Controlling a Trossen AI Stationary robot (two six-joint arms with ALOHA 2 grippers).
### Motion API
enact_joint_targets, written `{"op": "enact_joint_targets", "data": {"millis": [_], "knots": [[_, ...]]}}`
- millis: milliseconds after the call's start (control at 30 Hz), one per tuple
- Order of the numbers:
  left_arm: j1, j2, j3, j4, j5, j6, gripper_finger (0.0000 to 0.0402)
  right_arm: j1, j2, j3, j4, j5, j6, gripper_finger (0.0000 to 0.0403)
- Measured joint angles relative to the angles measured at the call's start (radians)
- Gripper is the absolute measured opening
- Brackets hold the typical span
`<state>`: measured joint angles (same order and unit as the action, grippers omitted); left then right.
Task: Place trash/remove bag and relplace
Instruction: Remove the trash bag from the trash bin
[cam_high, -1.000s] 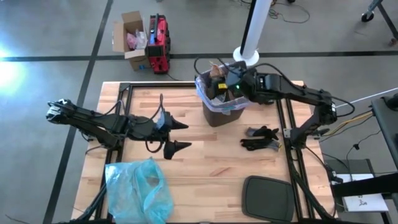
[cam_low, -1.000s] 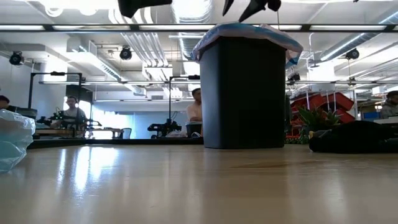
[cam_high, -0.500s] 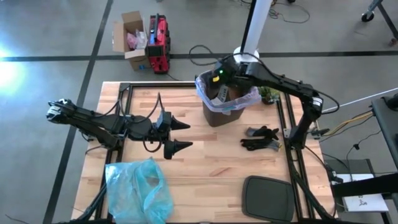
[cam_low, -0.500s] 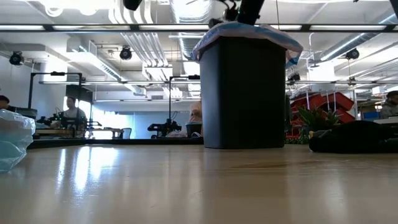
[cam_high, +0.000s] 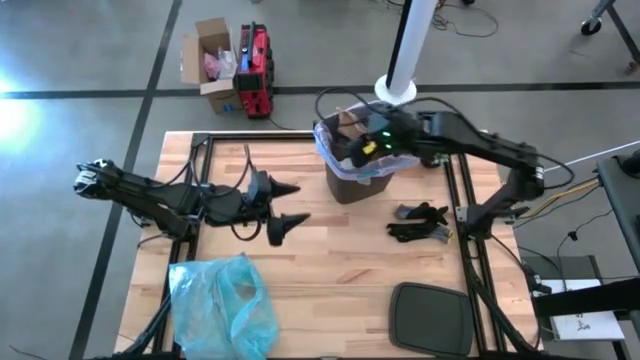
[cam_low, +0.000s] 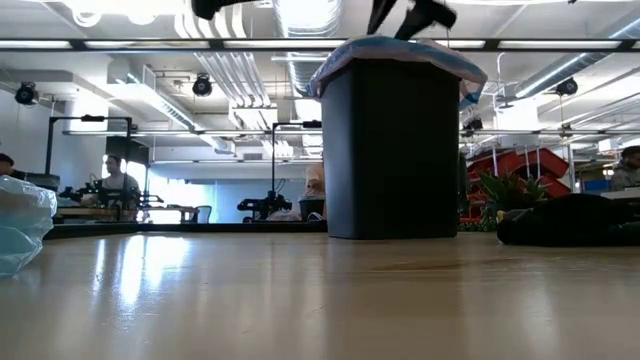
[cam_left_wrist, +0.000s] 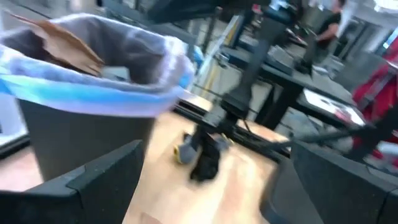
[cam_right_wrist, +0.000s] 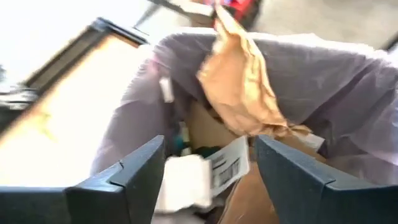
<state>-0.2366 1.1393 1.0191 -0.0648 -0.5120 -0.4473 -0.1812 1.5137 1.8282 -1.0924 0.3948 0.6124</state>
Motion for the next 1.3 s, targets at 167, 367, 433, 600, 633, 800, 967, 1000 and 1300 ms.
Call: {"op": "enact_joint_targets", "data": {"millis": [167, 367, 433, 600, 633, 800, 967, 1000, 1300], "knots": [[0.061, 0.005, 0.0, 0.018, 0.001, -0.006, 0.039, 0.12, -0.08, -0.003, -0.003, 0.007, -0.163, 0.0256], [0.084, 0.011, 0.0, 0.025, 0.004, -0.007, 0.039, 0.282, -0.087, -0.056, -0.011, 0.117, -0.376, 0.0249], [0.084, 0.011, 0.0, 0.028, 0.004, -0.01, 0.039, 0.305, -0.082, -0.097, -0.011, 0.15, -0.425, 0.0238], [0.083, 0.011, 0.0, 0.021, 0.005, -0.021, 0.039, 0.315, -0.068, -0.225, -0.004, 0.225, -0.466, 0.0205], [0.083, 0.011, 0.0, 0.016, 0.005, -0.027, 0.039, 0.314, -0.068, -0.246, 0.002, 0.253, -0.455, 0.0199], [0.083, 0.011, 0.0, 0.01, 0.005, -0.037, 0.039, 0.314, -0.071, -0.293, 0.005, 0.342, -0.415, 0.0168], [0.083, 0.011, 0.0, 0.009, 0.005, -0.037, 0.039, 0.314, -0.072, -0.318, 0.02, 0.284, -0.448, 0.0135], [0.083, 0.011, 0.0, 0.008, 0.005, -0.037, 0.039, 0.314, -0.072, -0.326, 0.024, 0.286, -0.448, 0.0129], [0.08, 0.011, -0.001, -0.006, 0.006, -0.037, 0.039, 0.297, -0.072, -0.38, 0.084, 0.315, -0.448, 0.0089]]}}
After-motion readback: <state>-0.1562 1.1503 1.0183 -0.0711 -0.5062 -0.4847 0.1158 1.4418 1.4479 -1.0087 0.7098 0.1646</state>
